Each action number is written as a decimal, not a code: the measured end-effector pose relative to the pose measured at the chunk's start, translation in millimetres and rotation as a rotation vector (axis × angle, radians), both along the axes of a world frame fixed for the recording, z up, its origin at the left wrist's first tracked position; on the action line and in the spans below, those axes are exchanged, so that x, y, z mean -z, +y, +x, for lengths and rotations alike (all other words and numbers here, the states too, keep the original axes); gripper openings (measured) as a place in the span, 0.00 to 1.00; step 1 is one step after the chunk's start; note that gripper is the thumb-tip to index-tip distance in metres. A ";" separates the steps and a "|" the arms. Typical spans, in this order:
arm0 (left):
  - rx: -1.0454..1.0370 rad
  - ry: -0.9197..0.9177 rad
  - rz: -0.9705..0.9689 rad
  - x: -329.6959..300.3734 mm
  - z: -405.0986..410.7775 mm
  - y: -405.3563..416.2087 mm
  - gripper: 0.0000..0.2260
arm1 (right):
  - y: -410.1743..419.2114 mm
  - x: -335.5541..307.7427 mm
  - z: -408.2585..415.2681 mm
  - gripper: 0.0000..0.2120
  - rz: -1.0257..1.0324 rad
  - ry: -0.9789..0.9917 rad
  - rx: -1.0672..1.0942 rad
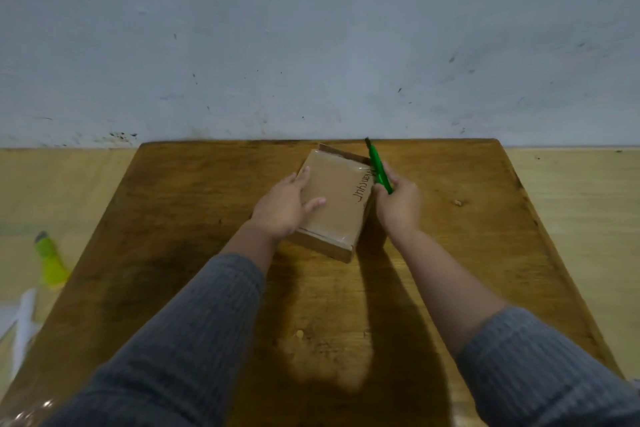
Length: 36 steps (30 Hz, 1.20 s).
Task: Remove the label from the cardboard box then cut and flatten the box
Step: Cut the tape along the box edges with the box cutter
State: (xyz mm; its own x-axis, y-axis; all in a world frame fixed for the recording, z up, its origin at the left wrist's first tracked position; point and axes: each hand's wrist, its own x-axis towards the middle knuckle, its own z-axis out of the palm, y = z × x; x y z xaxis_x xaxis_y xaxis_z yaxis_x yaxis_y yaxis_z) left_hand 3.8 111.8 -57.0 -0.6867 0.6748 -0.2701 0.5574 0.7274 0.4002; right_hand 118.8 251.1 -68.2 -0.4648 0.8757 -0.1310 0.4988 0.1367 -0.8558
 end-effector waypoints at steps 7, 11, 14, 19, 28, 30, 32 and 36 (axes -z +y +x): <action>-0.025 0.024 0.039 -1.6 13.0 -3.9 0.33 | -26.4 0.1 2.6 0.22 -0.085 0.089 -0.011; 0.013 -0.030 0.040 -2.0 18.9 -21.1 0.28 | -3.9 -3.2 -3.0 0.22 -0.092 0.047 -0.147; 0.047 -0.019 -0.001 0.0 17.8 -29.3 0.26 | 3.8 -6.6 0.6 0.21 -0.089 0.033 -0.207; 0.322 0.140 -0.053 2.2 4.3 -30.2 0.26 | -2.9 -17.0 32.3 0.18 0.001 0.034 -0.200; 0.447 0.168 -0.125 3.5 -14.0 -31.9 0.25 | -26.4 -28.1 93.3 0.20 0.388 -0.245 -0.509; 0.446 0.165 -0.134 4.7 -11.4 -32.0 0.25 | -31.9 -24.8 101.1 0.19 0.602 -0.294 -0.547; 0.452 0.186 -0.163 5.0 -10.1 -31.9 0.24 | -38.4 -21.9 102.3 0.18 0.758 -0.331 -0.590; 0.485 0.240 -0.200 6.5 -8.1 -33.6 0.24 | -49.4 -24.2 90.1 0.18 0.931 -0.372 -0.643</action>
